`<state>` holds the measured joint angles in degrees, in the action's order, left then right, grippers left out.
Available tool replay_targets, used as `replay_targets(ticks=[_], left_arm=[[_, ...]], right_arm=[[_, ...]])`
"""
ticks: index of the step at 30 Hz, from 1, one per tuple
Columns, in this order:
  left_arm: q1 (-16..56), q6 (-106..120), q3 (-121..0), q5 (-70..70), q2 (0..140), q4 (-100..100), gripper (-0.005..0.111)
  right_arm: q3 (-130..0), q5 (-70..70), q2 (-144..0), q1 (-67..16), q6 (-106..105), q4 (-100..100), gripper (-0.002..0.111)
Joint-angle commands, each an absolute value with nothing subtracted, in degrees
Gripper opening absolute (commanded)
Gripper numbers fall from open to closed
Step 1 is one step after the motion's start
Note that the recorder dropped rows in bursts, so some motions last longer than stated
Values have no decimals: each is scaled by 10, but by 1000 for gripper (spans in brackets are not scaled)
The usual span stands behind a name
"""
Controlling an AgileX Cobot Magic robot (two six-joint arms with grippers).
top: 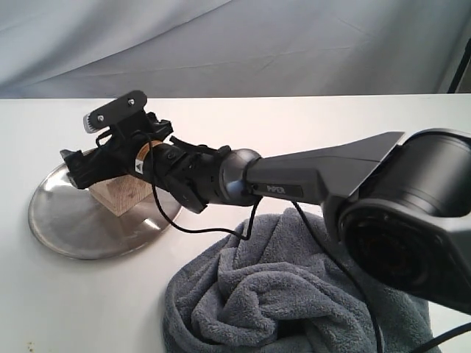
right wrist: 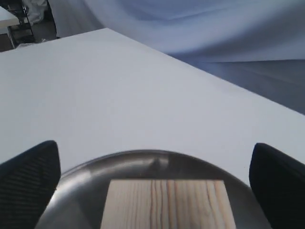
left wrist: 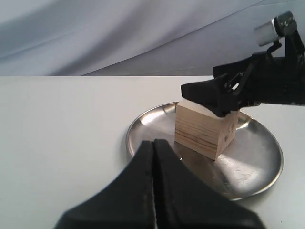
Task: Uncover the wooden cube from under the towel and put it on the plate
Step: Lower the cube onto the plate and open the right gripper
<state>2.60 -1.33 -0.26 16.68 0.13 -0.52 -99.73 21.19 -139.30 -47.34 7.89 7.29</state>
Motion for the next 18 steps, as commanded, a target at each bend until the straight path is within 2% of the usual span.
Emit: replay_targets(ticks=[1, 18], left_arm=[[29, -14, 0, 163, 0, -4, 0], [29, -14, 0, 163, 0, -4, 0]], right_arm=[[-1001, 172, -1349, -476, 74, 80, 105], [-1001, -281, -1187, -480, -99, 159, 105]])
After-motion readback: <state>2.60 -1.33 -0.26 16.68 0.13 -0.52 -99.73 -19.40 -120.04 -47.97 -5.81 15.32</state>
